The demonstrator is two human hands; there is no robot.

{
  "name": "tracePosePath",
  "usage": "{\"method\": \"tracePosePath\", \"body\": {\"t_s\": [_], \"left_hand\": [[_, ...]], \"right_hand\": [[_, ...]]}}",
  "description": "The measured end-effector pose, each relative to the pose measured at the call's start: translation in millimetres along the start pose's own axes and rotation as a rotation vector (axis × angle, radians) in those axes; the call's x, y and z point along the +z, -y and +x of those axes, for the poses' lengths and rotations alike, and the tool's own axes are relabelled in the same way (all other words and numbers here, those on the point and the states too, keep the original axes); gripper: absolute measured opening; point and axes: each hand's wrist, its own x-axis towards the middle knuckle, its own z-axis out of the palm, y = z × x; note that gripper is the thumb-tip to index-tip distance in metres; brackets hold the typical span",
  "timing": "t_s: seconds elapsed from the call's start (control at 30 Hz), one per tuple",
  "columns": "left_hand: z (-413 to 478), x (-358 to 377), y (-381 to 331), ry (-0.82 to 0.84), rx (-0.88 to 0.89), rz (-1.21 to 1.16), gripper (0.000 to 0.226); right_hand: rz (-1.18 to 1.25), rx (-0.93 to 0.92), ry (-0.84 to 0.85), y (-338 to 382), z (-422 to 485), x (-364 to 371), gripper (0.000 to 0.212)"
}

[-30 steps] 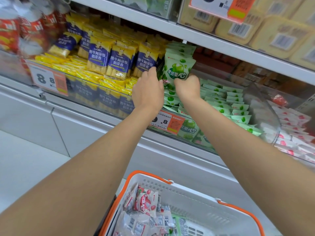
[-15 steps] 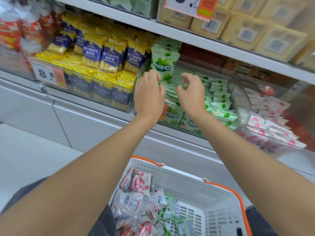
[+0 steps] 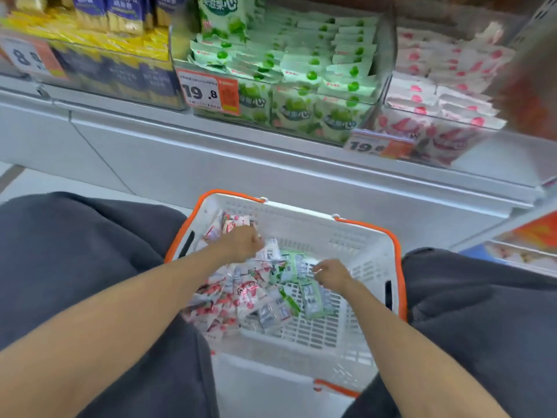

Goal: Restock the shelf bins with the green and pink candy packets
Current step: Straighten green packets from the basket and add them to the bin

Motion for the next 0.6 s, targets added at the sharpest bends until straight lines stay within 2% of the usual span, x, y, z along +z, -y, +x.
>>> {"method": "tracePosePath", "body": {"t_s": [0.07, 0.17, 0.33, 0.4, 0.47, 0.5, 0.6], "left_hand": [[2.1, 15.7, 9.3, 0.082, -0.025, 0.071, 0.029], [6.7, 27.8, 17.6, 0.138, 0.003, 0.085, 0.037], [6.5, 41.5, 15.7, 0.216, -0.004, 0.076, 0.033], [4.5, 47.2, 14.7, 0.223, -0.016, 0.119, 0.033], [2.8, 51.3, 16.4, 0.234, -0.016, 0.154, 0.030], [1.8, 52.2, 16.9, 0.243, -0.019, 0.156, 0.026], [1.1, 52.4, 16.4, 0.288, -0.019, 0.142, 0.016]], "right_hand": [[-0.027, 0.193, 0.074, -49.7, 6.2, 20.3, 0.029], [-0.005, 0.278, 0.124, -91.9, 19.2, 44.5, 0.035], [0.262, 0.401, 0.038, -91.9, 37.6, 64.5, 0.041], [0.228, 0.462, -0.021, -93.8, 43.4, 72.5, 0.048], [0.119, 0.476, -0.068, -101.7, 49.0, 82.3, 0.031], [0.139, 0.502, -0.063, -99.5, 49.0, 83.3, 0.023], [0.395, 0.546, -0.021, -76.5, 45.5, 71.7, 0.027]]}}
